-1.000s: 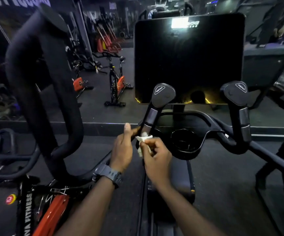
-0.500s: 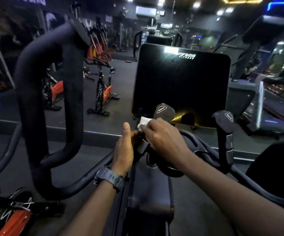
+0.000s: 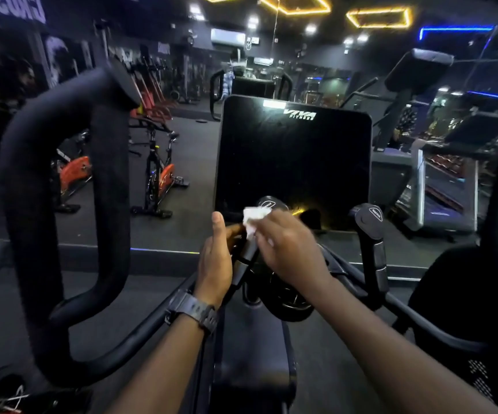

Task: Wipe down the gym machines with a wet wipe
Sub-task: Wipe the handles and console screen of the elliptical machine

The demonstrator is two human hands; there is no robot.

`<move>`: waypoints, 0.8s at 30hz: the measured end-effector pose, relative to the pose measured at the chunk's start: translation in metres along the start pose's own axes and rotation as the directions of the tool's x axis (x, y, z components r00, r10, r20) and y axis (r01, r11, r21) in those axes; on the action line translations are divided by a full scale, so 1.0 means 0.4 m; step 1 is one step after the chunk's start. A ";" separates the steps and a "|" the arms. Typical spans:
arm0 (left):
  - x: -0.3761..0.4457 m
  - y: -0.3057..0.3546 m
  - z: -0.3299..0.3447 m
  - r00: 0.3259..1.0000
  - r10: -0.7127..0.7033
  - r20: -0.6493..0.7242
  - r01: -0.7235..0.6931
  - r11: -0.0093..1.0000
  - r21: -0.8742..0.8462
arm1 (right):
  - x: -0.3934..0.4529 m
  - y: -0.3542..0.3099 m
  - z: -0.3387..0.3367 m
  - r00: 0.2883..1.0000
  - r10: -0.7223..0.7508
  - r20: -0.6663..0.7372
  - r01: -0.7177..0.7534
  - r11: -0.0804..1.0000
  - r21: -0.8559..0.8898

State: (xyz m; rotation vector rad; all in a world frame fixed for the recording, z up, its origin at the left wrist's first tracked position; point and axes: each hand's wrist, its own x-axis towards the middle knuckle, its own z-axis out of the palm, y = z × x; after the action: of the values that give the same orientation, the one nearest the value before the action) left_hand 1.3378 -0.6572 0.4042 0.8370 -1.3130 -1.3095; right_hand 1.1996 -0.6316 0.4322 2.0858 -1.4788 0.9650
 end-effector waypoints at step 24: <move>0.024 0.027 0.014 1.000 0.014 0.011 -0.016 0.991 0.130 | 0.028 0.082 -0.057 0.992 0.112 -0.052 -0.111 0.994 0.018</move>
State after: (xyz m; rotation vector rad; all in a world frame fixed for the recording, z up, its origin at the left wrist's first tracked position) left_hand 1.3325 -0.6636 0.4174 0.9097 -1.4217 -1.2275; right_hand 1.1645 -0.6354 0.4537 1.9899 -1.5796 1.0680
